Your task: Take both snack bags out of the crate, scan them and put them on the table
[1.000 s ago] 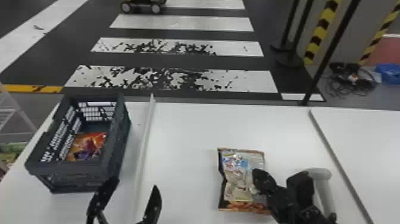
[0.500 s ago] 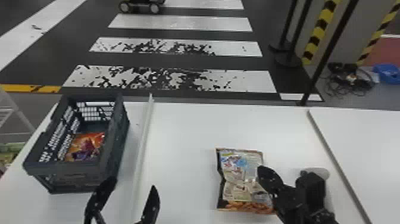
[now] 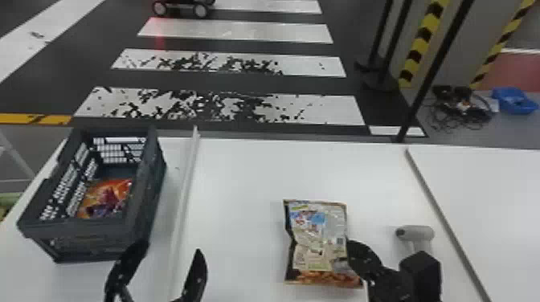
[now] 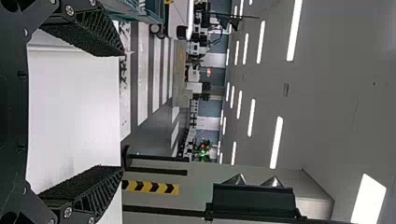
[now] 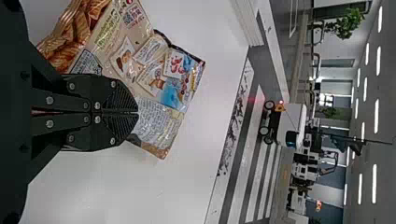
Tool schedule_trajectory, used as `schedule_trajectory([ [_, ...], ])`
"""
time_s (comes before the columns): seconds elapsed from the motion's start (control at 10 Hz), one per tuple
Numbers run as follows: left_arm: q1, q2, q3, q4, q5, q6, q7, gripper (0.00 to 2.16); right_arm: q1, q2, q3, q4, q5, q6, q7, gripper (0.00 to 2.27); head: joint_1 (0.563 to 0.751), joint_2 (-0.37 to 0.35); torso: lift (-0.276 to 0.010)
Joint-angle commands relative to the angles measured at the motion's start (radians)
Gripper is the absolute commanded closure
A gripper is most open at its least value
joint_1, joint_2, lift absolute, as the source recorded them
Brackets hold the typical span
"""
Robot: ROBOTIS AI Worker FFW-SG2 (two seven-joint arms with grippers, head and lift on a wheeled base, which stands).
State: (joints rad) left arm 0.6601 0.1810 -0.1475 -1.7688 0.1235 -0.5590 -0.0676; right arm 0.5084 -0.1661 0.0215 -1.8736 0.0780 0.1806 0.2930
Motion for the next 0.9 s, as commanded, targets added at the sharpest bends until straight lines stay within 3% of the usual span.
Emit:
schedule_trajectory([
  [0.0,0.000,0.000,-0.001,0.002,0.002,-0.003,0.000,0.13,-0.005,0.000,0.006,0.013,0.000,0.000,0.000,2.24,0.695,-0.039,-0.094],
  [0.8,0.001,0.005,-0.001,0.003,0.007,-0.009,0.000,0.13,-0.045,0.000,0.060,0.123,0.025,-0.009,0.000,2.24,0.695,-0.006,-0.094],
])
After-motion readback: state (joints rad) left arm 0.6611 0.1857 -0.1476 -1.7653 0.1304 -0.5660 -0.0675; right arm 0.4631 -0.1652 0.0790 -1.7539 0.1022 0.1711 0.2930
